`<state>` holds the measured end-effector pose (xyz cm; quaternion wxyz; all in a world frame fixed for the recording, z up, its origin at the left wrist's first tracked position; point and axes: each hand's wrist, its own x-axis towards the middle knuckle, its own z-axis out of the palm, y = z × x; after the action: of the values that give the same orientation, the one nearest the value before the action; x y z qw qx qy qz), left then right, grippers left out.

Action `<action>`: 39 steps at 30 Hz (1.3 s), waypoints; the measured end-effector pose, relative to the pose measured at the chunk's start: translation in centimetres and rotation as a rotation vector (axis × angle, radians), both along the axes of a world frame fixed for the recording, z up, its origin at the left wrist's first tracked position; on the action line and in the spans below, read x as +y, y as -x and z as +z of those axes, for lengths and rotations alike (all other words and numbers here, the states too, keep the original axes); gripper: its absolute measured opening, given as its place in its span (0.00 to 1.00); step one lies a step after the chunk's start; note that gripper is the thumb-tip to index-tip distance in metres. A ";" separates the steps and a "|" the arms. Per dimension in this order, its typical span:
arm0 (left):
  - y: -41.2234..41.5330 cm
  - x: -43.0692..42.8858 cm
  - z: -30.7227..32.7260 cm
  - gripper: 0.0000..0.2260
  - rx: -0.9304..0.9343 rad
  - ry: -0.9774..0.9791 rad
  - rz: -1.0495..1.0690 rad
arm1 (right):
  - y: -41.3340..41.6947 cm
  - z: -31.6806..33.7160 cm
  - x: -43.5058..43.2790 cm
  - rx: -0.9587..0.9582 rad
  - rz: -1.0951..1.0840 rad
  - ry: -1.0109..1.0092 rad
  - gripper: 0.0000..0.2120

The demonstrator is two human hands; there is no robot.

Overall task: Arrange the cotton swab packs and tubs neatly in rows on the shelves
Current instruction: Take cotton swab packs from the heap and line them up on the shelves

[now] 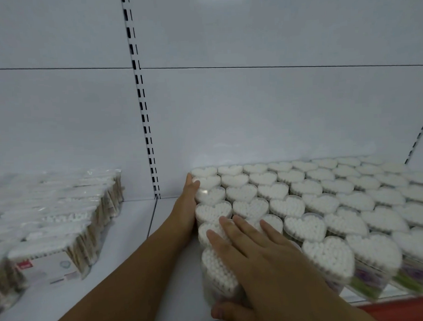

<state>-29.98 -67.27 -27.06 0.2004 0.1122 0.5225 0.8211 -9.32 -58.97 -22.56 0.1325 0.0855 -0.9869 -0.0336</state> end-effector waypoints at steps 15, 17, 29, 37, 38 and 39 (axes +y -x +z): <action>-5.4 -1.7 7.6 0.22 0.543 0.526 0.244 | -5.7 7.1 9.7 -0.035 -0.085 0.545 0.29; -8.6 -1.9 10.1 0.20 0.768 0.658 0.210 | -6.3 7.3 11.6 -0.128 -0.110 0.491 0.32; -21.7 7.5 8.1 0.41 1.406 1.621 -0.327 | -7.5 6.3 16.9 -0.362 -0.229 0.171 0.54; -21.1 7.9 7.2 0.41 1.304 1.749 -0.326 | -6.5 2.9 17.8 -0.292 -0.056 -0.049 0.58; -21.1 7.9 7.2 0.41 1.309 1.757 -0.319 | -6.4 2.8 17.8 -0.277 -0.060 -0.034 0.60; -21.0 7.8 7.1 0.41 1.320 1.762 -0.315 | -6.3 2.7 17.7 -0.253 -0.059 -0.020 0.59</action>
<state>-8.95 -59.43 -19.98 -0.0053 0.4106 0.9071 -0.0927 -2.98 -41.27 -19.88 0.0051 0.0613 -0.9974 -0.0363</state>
